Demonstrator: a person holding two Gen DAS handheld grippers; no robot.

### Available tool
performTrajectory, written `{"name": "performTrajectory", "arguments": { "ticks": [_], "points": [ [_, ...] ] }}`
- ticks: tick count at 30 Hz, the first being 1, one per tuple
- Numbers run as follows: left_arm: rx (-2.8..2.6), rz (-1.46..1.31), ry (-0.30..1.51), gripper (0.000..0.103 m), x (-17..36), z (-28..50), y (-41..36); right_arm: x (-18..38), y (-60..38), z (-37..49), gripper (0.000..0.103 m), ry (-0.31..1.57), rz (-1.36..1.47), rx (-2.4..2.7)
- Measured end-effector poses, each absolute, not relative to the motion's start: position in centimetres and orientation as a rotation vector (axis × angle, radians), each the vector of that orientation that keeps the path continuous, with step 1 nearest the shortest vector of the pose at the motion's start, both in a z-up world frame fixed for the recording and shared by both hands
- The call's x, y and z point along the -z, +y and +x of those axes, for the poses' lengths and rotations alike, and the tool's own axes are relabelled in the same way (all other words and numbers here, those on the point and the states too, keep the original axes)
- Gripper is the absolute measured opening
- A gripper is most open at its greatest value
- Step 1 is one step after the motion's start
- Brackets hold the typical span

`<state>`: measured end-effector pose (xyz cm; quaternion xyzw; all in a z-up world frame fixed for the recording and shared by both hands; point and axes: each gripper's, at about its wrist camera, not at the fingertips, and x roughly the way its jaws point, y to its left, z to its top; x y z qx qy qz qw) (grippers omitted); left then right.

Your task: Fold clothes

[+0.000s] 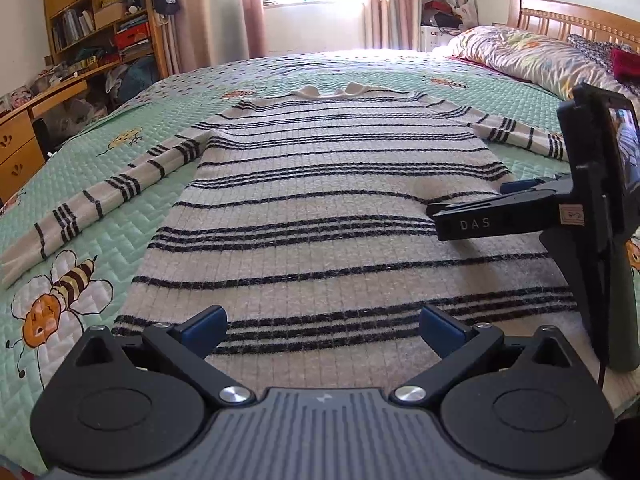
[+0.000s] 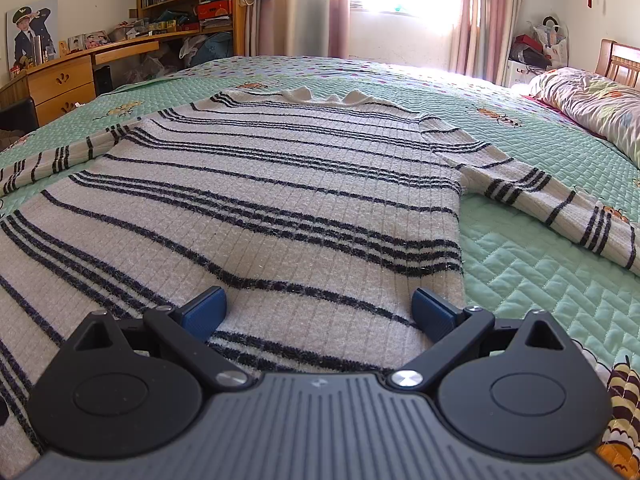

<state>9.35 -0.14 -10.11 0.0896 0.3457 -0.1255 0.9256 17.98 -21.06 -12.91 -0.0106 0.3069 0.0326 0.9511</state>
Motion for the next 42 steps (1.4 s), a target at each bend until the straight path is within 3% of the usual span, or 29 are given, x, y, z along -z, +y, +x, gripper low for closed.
{"name": "performTrajectory", "arguments": {
  "ticks": [42],
  "points": [
    [0.233, 0.194, 0.725, 0.102, 10.6, 7.9, 0.3, 12.9, -21.0, 17.9, 0.099, 0.624, -0.022, -0.066]
  ]
}}
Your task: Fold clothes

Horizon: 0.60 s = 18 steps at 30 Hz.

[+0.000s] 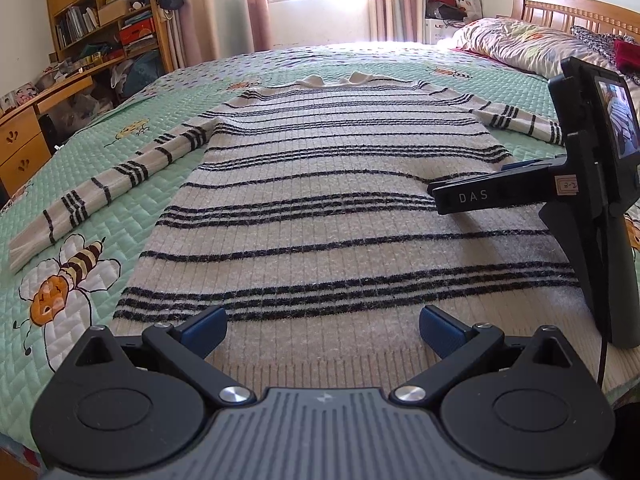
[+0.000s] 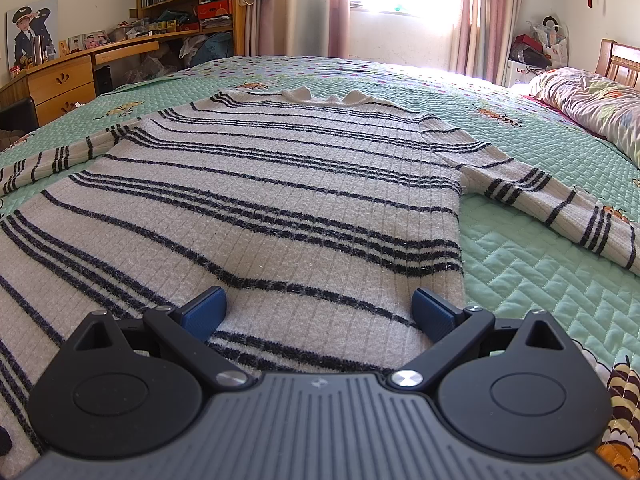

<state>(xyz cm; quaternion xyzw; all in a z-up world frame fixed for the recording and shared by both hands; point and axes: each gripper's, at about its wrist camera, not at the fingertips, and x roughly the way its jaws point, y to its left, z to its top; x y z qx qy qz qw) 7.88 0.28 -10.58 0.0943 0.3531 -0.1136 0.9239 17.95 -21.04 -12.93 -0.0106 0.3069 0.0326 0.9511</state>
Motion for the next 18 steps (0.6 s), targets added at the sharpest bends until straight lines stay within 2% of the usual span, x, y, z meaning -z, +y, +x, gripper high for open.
{"name": "performTrajectory", "arguments": {
  "ticks": [18],
  "points": [
    [0.226, 0.184, 0.727, 0.102, 10.62, 7.95, 0.65, 12.94, -21.05, 17.94, 0.099, 0.624, -0.022, -0.066]
  ]
}}
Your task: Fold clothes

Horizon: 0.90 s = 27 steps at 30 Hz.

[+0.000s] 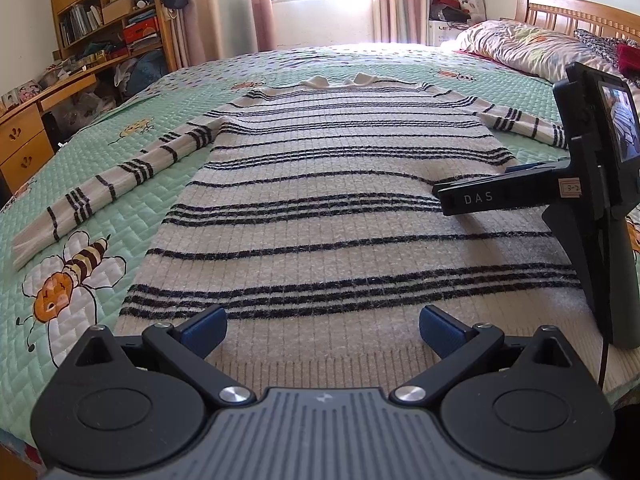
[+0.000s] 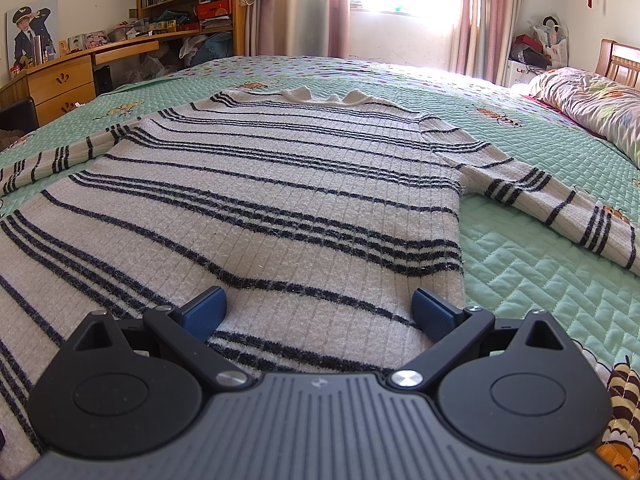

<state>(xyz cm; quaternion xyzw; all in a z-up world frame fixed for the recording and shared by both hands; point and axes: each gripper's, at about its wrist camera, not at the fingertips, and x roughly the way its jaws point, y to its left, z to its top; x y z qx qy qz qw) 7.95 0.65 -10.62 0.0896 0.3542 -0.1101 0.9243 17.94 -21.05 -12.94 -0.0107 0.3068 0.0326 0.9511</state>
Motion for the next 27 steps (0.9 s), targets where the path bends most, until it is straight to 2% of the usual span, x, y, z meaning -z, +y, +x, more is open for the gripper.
{"name": "performTrajectory", "arguments": {
  "ticks": [27],
  "points": [
    [0.231, 0.18, 0.726, 0.102, 10.56, 7.72, 0.8, 12.95, -21.02, 17.93, 0.099, 0.624, -0.022, -0.066]
  ]
}}
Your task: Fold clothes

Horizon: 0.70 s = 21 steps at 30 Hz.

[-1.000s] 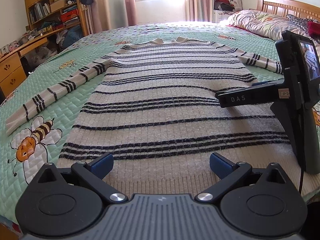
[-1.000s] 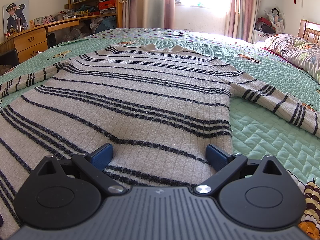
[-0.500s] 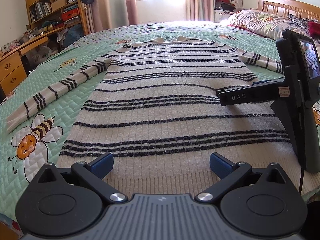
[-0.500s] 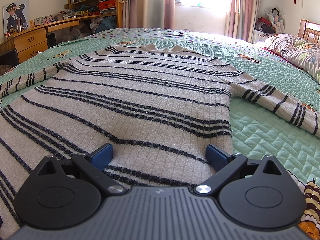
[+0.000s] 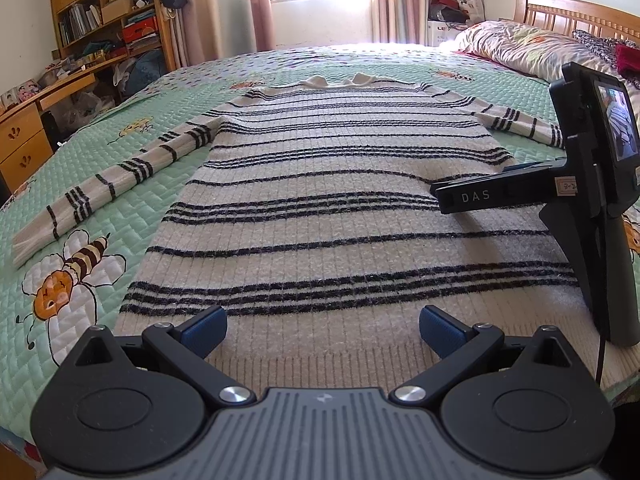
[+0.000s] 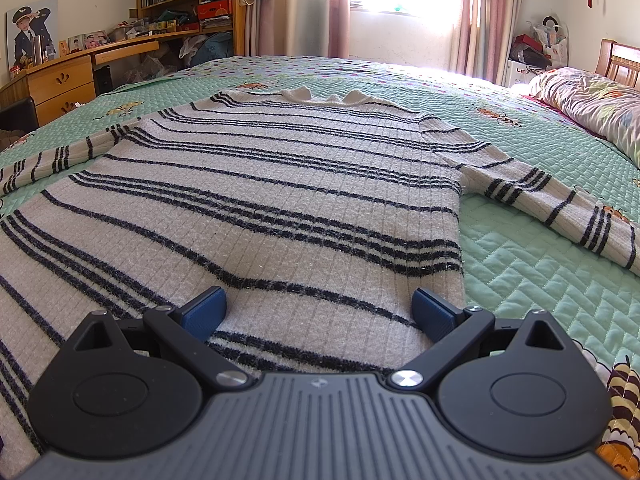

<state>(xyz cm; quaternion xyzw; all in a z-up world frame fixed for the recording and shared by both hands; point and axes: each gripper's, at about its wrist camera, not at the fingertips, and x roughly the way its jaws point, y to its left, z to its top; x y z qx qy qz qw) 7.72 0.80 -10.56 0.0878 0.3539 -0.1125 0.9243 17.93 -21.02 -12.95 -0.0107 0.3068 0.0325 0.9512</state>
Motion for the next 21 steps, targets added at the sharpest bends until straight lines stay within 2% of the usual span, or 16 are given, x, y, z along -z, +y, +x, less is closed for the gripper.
{"name": "performTrajectory", "arguments": {
  "ticks": [21],
  "points": [
    [0.226, 0.174, 0.732, 0.102, 10.71, 7.68, 1.07, 12.95, -21.01, 17.91, 0.099, 0.624, -0.022, -0.066]
  ]
}}
